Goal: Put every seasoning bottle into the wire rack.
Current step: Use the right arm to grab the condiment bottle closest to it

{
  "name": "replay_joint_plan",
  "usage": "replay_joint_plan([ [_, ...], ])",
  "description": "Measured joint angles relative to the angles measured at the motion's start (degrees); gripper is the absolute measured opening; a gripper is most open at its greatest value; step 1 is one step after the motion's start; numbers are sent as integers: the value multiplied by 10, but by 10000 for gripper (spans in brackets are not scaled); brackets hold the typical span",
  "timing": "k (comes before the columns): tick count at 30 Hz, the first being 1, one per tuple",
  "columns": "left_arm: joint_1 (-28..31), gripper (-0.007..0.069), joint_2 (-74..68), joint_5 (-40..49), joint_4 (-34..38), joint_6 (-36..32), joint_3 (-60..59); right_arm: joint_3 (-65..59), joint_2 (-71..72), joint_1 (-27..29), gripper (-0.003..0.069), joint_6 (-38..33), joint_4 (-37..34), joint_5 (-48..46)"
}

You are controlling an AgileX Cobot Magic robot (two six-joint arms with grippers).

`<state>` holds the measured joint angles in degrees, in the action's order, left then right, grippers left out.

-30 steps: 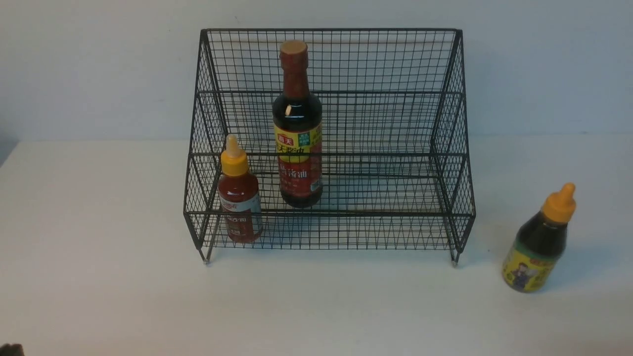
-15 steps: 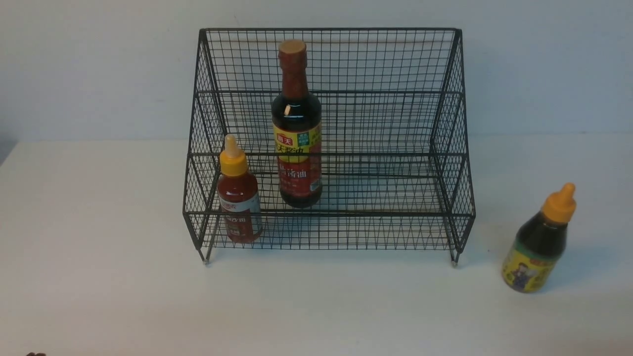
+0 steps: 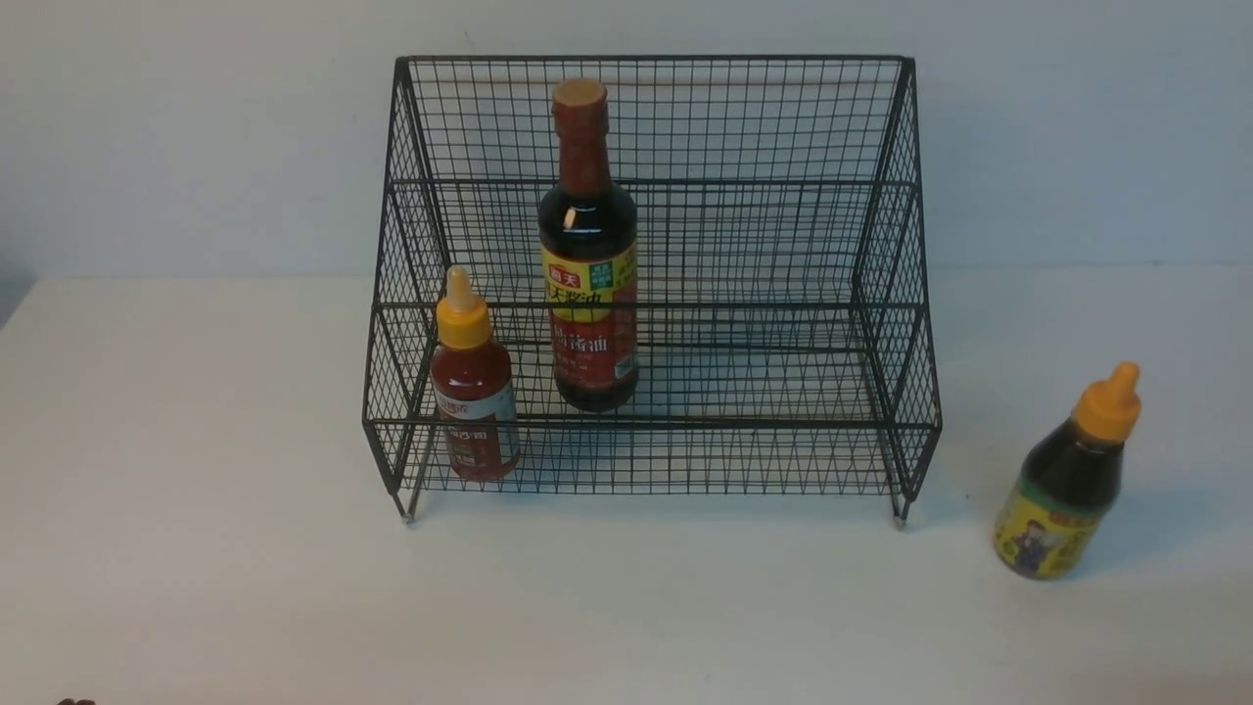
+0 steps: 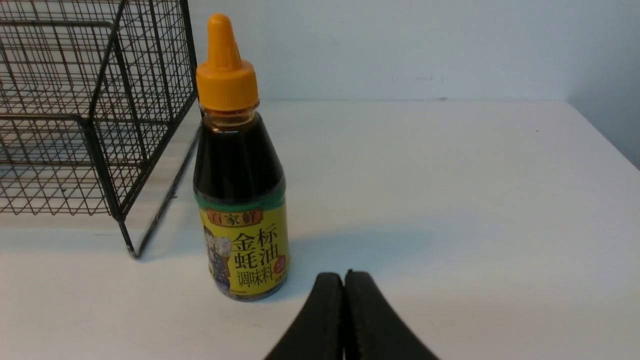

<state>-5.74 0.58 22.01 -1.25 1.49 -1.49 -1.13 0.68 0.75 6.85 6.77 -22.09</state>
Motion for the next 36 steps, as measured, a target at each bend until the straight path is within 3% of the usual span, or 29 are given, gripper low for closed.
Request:
replay_joint_plan([
  [23, 0, -5, 0, 0, 0, 0, 0, -2, 0, 0, -11, -1, -4, 11],
  [31, 0, -5, 0, 0, 0, 0, 0, -5, 0, 0, -11, 10, -34, 252],
  [36, 0, -5, 0, 0, 0, 0, 0, -5, 0, 0, -11, 24, -34, 312],
])
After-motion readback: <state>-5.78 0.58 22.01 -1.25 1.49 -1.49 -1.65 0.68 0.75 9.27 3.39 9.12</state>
